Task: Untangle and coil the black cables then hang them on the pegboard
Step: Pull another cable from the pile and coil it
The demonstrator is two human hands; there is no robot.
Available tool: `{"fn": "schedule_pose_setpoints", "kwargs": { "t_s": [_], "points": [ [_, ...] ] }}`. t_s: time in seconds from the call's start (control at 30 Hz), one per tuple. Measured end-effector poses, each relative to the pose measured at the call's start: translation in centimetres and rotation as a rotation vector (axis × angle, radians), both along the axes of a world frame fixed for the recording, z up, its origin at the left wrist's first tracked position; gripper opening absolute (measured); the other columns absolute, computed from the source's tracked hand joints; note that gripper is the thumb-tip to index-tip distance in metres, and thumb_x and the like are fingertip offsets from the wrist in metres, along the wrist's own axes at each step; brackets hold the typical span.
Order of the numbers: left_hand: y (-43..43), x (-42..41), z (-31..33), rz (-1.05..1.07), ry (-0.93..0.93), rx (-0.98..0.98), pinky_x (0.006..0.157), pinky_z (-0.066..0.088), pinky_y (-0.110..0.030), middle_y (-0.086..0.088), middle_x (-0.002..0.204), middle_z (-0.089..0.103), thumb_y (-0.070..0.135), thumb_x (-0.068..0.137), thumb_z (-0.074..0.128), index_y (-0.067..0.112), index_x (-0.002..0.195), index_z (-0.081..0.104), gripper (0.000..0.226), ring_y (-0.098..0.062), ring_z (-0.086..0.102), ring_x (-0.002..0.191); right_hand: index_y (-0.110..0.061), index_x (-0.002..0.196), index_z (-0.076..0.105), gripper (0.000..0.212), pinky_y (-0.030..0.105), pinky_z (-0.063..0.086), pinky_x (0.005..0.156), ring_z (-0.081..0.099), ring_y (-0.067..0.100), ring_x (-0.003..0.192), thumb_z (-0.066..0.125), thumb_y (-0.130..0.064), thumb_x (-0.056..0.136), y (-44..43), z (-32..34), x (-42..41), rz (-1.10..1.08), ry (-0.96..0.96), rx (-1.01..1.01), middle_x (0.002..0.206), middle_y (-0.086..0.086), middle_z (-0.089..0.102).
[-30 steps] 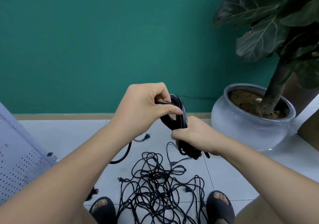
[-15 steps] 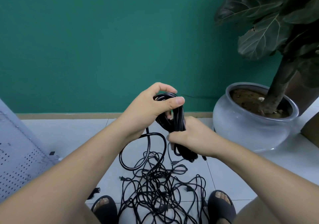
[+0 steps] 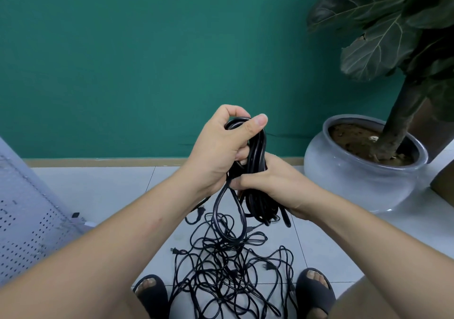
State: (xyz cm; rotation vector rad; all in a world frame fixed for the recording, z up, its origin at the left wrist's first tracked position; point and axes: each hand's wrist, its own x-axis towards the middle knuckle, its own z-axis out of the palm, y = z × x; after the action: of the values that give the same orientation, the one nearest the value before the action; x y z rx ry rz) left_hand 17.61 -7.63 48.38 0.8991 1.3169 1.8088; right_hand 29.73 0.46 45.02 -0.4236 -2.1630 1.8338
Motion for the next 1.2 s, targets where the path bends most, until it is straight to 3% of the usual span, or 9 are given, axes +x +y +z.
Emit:
{"fn": "schedule_pose_setpoints", "kwargs": {
  "t_s": [0.13,0.3,0.37,0.47,0.57,0.77,0.97,1.13,1.2],
  "points": [
    [-0.2,-0.2,0.7,-0.054,0.023,0.006,0.049,0.020,-0.028,0.010,0.060,0.041,0.019,0.102,0.071,0.013,0.111,0.049,0.024,-0.011,0.022,0.048,-0.015,0.116,0.073,0.025,0.043,0.059,0.093,0.074,0.027,0.102,0.072,-0.024,0.093,0.5,0.6,0.8,0.171,-0.103,-0.108,0.113,0.024,0.077],
    [-0.6,-1.1,1.4,-0.018,0.109,0.009,0.048,0.028,-0.024,0.011,0.063,0.045,0.020,0.102,0.072,0.013,0.109,0.050,0.025,-0.011,0.024,0.047,-0.012,0.120,0.075,0.066,0.043,0.050,0.109,0.076,0.025,0.114,0.063,-0.072,0.093,2.0,0.2,1.6,0.268,-0.289,0.054,0.115,0.009,0.082],
    [-0.6,-1.8,1.6,0.003,0.123,0.015,0.049,0.028,-0.026,0.012,0.063,0.045,0.021,0.102,0.072,0.014,0.107,0.049,0.025,-0.011,0.025,0.046,-0.007,0.121,0.073,0.066,0.043,0.052,0.104,0.074,0.027,0.117,0.067,-0.066,0.091,3.0,-0.2,2.0,0.358,-0.329,0.072,0.115,0.011,0.081],
    [-0.8,-2.5,1.8,0.047,0.156,0.030,0.051,0.029,-0.028,0.013,0.062,0.046,0.021,0.102,0.072,0.016,0.105,0.049,0.024,-0.012,0.026,0.046,-0.002,0.123,0.068,0.045,0.036,0.054,0.100,0.071,0.032,0.123,0.083,-0.029,0.090,4.1,-0.5,2.7,0.510,-0.389,0.120,0.121,0.012,0.079],
    [-0.8,-3.0,1.8,0.089,0.184,0.040,0.052,0.030,-0.028,0.011,0.065,0.046,0.022,0.101,0.074,0.016,0.105,0.050,0.025,-0.012,0.027,0.048,-0.005,0.132,0.061,0.048,0.045,0.053,0.111,0.067,0.036,0.132,0.086,-0.006,0.091,4.6,-1.9,2.9,0.552,-0.479,0.085,0.128,0.010,0.078],
    [-0.7,-4.4,2.0,0.196,0.232,0.046,0.049,0.030,-0.024,0.008,0.068,0.045,0.022,0.100,0.076,0.015,0.108,0.049,0.029,-0.015,0.025,0.050,0.000,0.114,0.065,0.031,0.041,0.057,0.106,0.071,0.040,0.107,0.058,-0.030,0.112,5.0,-4.0,2.1,0.358,-0.473,0.128,0.113,0.008,0.083],
    [-0.4,-4.6,1.8,0.203,0.177,0.090,0.052,0.027,-0.032,0.006,0.068,0.042,0.020,0.102,0.073,0.014,0.109,0.047,0.028,-0.016,0.024,0.051,-0.012,0.100,0.069,0.026,0.044,0.061,0.096,0.078,0.023,0.095,0.060,-0.034,0.111,3.8,-4.4,1.6,0.284,-0.511,0.436,0.098,-0.005,0.084],
    [-0.1,-4.1,1.4,0.220,0.198,0.109,0.052,0.024,-0.032,0.001,0.072,0.041,0.021,0.100,0.075,0.017,0.106,0.049,0.027,-0.018,0.025,0.052,-0.015,0.092,0.066,0.031,0.027,0.046,0.058,0.056,0.007,0.056,0.061,-0.041,0.109,-0.5,-6.3,0.6,0.432,-0.513,0.729,0.089,-0.013,0.082],
    [-0.2,-4.1,1.2,0.225,0.216,0.107,0.052,0.024,-0.032,0.001,0.071,0.041,0.022,0.100,0.076,0.018,0.106,0.049,0.028,-0.018,0.025,0.053,-0.016,0.086,0.062,0.036,0.025,0.044,0.059,0.056,0.005,0.058,0.061,-0.044,0.109,-1.7,-6.7,0.4,0.451,-0.483,0.816,0.082,-0.008,0.078]
  ]
}}
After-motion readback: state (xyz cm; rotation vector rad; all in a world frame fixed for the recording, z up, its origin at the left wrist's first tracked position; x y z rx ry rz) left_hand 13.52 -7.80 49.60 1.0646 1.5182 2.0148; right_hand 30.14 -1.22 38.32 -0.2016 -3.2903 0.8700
